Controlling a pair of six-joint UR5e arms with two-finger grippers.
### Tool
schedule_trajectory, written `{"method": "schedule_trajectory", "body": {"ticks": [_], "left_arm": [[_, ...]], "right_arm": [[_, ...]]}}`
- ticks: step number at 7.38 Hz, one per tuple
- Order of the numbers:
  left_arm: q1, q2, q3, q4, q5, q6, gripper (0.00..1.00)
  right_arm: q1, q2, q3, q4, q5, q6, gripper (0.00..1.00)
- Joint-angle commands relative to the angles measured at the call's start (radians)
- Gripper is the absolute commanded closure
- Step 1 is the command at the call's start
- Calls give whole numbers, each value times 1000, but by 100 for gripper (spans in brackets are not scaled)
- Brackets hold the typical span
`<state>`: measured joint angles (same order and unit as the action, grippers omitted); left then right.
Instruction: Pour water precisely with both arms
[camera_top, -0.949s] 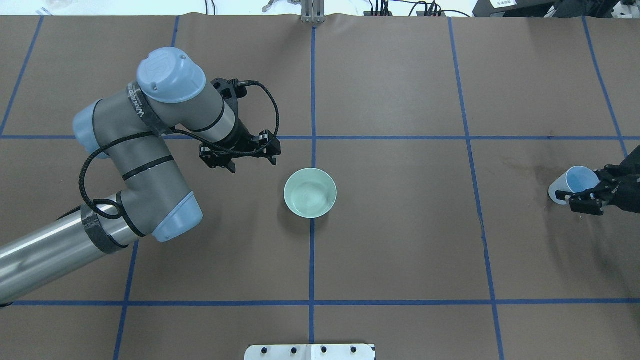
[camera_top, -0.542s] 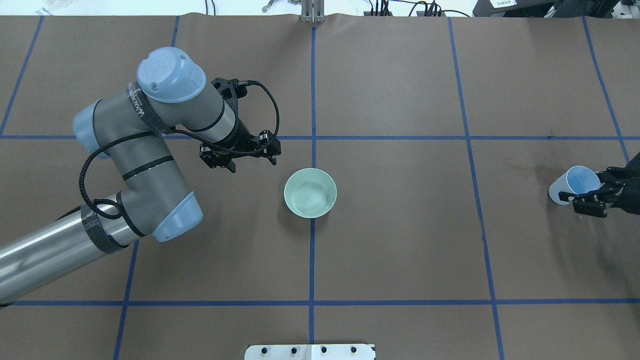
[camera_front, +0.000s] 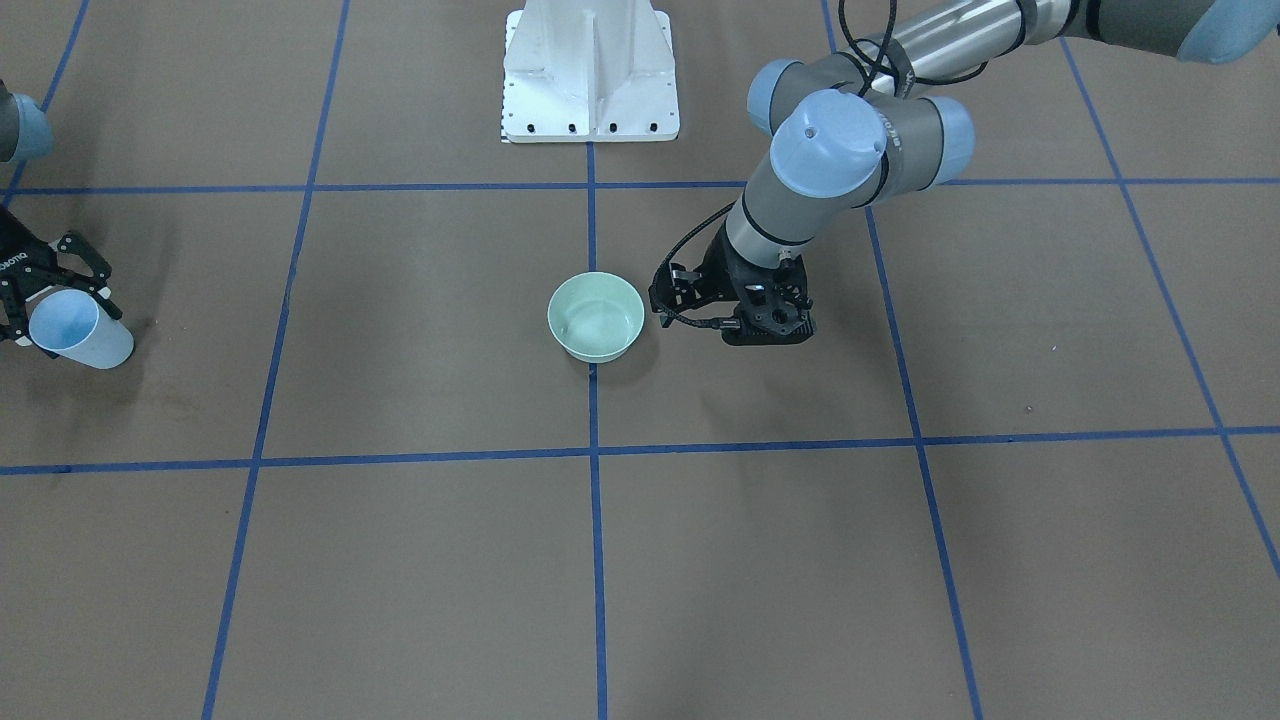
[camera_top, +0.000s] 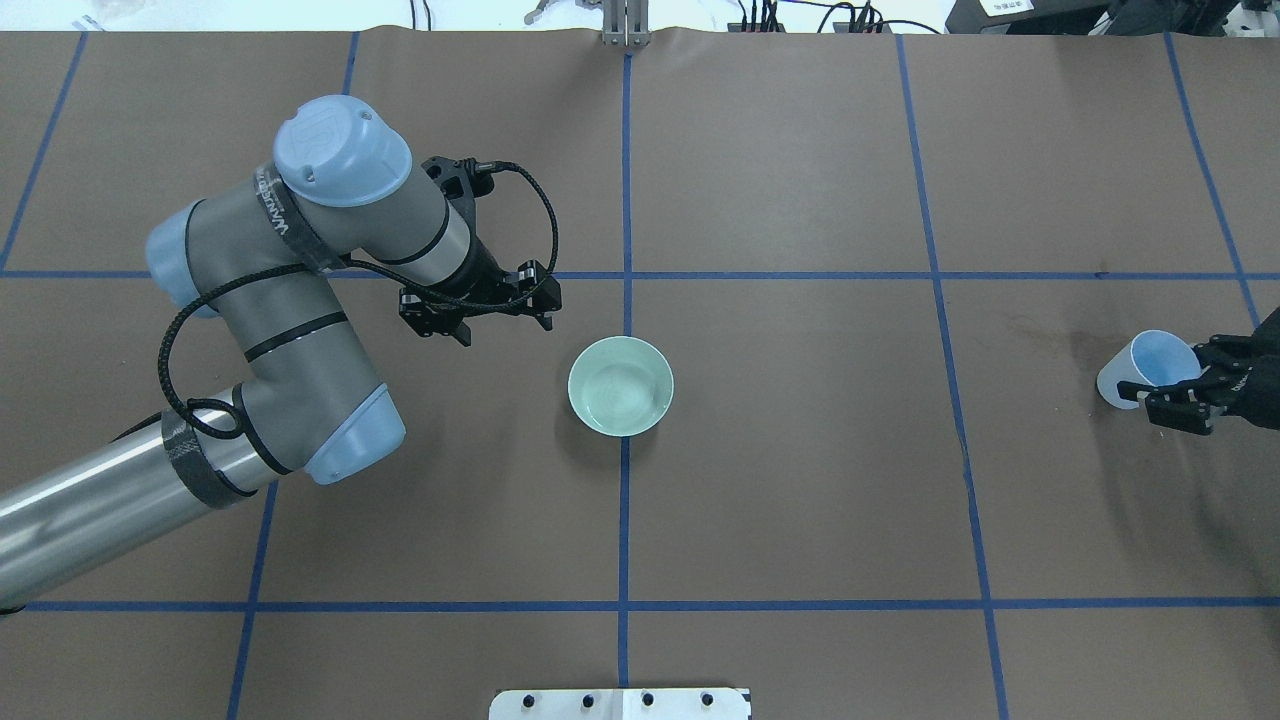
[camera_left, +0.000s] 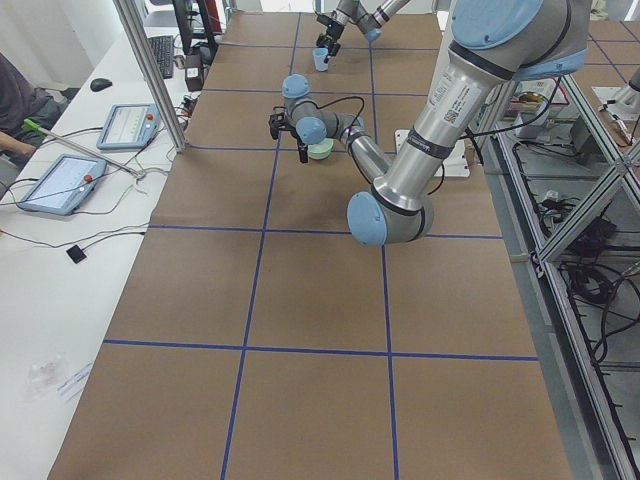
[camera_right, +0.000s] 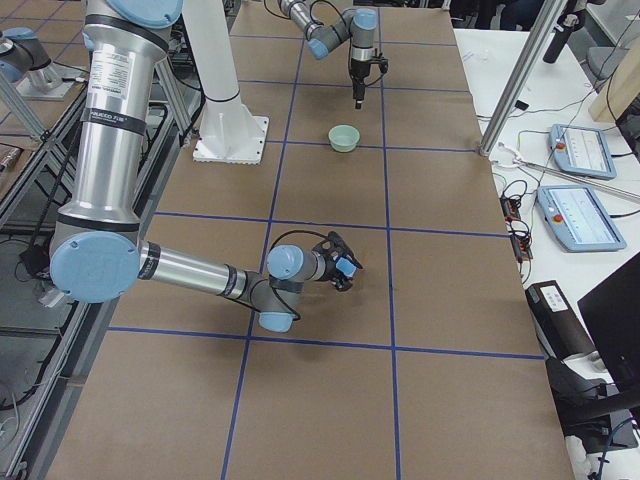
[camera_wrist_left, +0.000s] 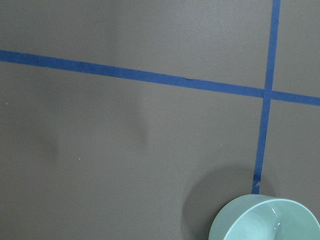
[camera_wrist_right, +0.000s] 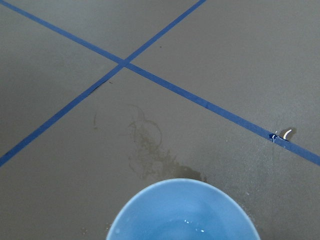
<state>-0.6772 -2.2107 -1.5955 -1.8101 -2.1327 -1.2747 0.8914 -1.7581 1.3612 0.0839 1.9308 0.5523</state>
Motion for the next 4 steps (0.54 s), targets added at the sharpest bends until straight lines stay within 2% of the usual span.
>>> {"method": "schedule_trajectory", "body": {"ticks": [1, 2, 4], "left_arm": [[-1, -1, -1, 0, -1, 0, 0], [-2, -3, -4, 0, -1, 0, 0], [-19, 2, -30, 0, -1, 0, 0]], "right_arm": [[0, 11, 21, -6, 8, 0, 44], [-2, 34, 42, -45, 8, 1, 48], [0, 133, 129, -274, 2, 1, 49]]}}
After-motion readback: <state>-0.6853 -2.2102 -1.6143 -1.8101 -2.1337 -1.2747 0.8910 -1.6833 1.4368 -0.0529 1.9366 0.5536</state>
